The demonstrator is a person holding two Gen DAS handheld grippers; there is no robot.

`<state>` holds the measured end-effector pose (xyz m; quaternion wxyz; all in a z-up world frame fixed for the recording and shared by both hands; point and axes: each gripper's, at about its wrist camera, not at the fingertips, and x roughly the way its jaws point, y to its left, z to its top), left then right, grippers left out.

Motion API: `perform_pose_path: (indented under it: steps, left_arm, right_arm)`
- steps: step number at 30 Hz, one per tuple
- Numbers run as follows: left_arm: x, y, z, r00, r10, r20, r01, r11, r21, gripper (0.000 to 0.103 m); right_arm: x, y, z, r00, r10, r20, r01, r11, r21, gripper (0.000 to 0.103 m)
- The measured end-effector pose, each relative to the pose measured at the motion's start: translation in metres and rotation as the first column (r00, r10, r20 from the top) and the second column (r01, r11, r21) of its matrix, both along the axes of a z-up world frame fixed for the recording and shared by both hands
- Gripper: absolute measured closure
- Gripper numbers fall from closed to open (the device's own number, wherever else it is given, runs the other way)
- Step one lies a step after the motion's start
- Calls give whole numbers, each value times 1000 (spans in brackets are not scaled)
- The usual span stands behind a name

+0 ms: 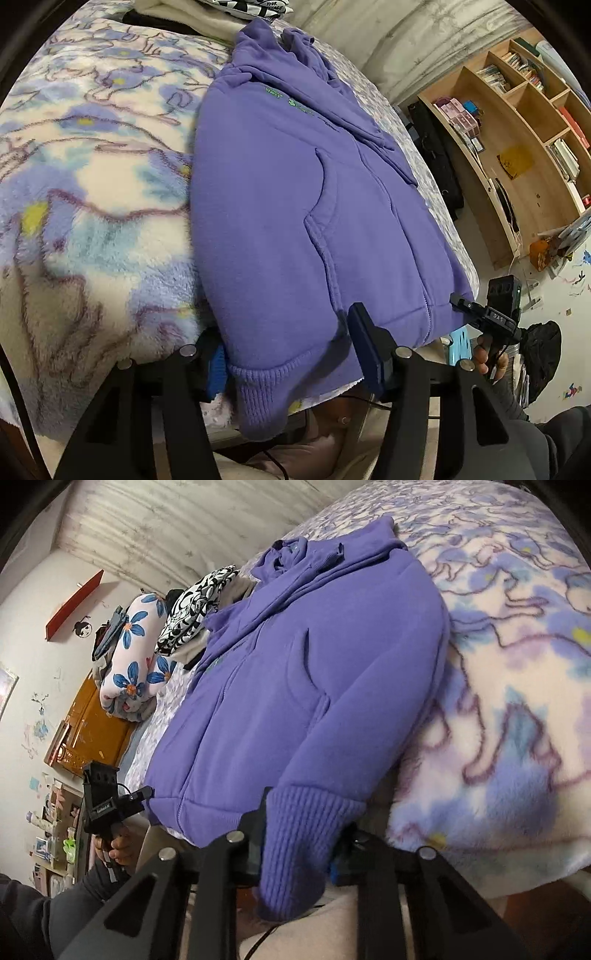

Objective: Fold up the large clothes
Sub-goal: 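Grasp the ribbed hem with both tools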

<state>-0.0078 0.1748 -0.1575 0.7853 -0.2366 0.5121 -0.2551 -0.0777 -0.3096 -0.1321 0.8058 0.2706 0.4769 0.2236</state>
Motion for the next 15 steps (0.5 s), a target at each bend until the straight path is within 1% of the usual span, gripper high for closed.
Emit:
perform_pose_path:
  steps: [1,2,3,6,8,9,10,11,12,13,14,15]
  left_arm:
    - [0,-2,0,1000,-3,0,3,1000,-6,36]
    - [0,-6,3,1000,-13,4,13,1000,-11,33]
    - [-1,-8,4,1000,-22,7,22,1000,-9,27]
    - [0,-20,9,998,-57,40,55,998,41,26]
    - [2,-22,9,998,-53,46,51,998,41,26]
    - [3,-22,9,998,-48,43,46,999,26,29]
    - [4,-21,10,998,-40,44,39,999,10,41]
    - [6,-20,10,999,-33,41,33,999,-7,50]
    - [9,-20,9,999,-26,30,27,999,-25,67]
    - [11,-19,6,1000,-22,12,23,998,-54,69]
    - [12,-19,7,1000,-8,5,8,998,-60,71]
    - [13,-22,8,1000,-3,6,3,999,-50,74]
  right_arm:
    - [-1,-1,0,1000,-2,-3,2,1000,7,82]
    - [0,-1,1,1000,-6,-2,6,1000,11,82]
    - [-2,-2,1,1000,-10,-2,10,1000,15,82]
    - [-4,-4,3,1000,-24,4,24,999,23,82]
    - [-7,-9,4,999,-34,5,34,999,40,82]
    - [-8,-11,4,999,-40,3,40,998,56,82]
    - [-8,-14,3,999,-50,-5,50,996,67,82]
    - [-8,-17,2,998,-55,-15,56,996,75,82]
    - [-8,-19,0,998,-63,-26,65,994,83,82]
    - [-8,-19,0,997,-67,-29,69,994,83,82]
    - [-8,-18,0,997,-69,-27,70,995,77,82]
    - [-8,-15,2,997,-71,-19,72,996,57,82]
